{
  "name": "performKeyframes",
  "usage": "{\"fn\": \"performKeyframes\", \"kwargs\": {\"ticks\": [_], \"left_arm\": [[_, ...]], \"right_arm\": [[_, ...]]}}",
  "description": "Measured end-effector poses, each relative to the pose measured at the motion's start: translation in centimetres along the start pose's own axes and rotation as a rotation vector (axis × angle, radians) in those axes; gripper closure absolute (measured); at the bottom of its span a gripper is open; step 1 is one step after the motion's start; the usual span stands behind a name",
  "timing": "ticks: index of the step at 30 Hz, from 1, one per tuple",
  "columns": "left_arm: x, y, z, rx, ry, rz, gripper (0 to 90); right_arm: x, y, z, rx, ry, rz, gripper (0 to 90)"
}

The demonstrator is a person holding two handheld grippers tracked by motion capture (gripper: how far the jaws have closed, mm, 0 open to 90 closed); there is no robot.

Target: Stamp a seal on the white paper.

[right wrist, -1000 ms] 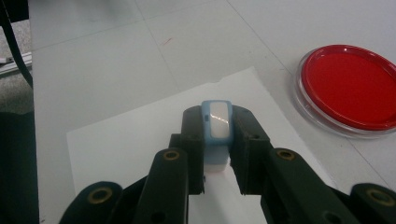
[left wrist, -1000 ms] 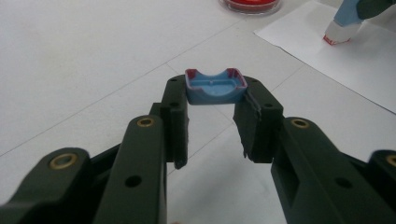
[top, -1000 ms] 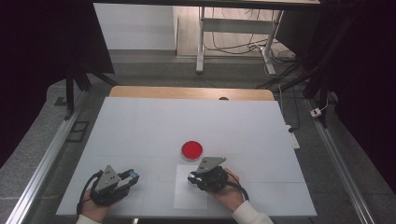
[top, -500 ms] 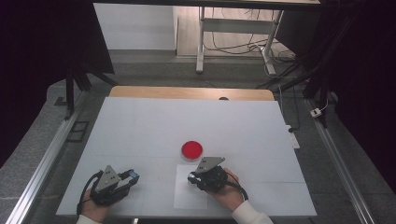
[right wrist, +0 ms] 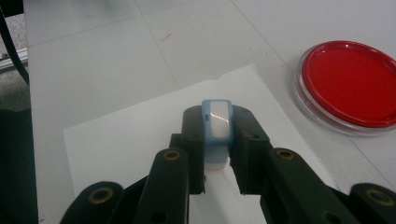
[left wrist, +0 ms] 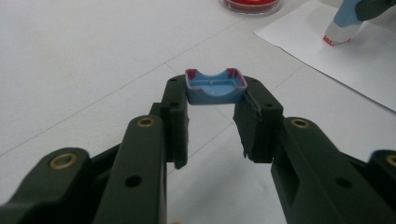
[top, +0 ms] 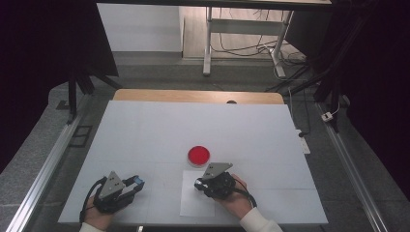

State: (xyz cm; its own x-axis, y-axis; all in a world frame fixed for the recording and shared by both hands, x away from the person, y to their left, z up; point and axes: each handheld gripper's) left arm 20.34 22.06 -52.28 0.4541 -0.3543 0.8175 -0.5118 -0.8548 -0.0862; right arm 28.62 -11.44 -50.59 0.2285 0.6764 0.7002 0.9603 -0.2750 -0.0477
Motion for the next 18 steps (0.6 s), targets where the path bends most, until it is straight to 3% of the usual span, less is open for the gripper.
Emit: {"fn": "performKeyframes", "kwargs": {"ticks": [18], "left_arm": [[-0.02, -0.01, -0.13, 0.005, 0.010, -0.004, 65.6]], "right_arm": [[-0.02, -0.13, 0.04, -0.007, -0.004, -0.001, 76.5]]}}
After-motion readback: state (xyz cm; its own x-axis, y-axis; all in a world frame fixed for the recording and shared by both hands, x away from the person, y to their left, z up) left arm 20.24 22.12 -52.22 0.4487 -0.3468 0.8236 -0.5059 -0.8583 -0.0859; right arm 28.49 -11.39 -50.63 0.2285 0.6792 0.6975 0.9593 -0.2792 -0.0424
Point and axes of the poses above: each handheld gripper's, and its own axes: z roughly forward along the jaws, x roughly out of its top, y roughly to its right, and after that the axes turned 7 degrees about x, right-handed
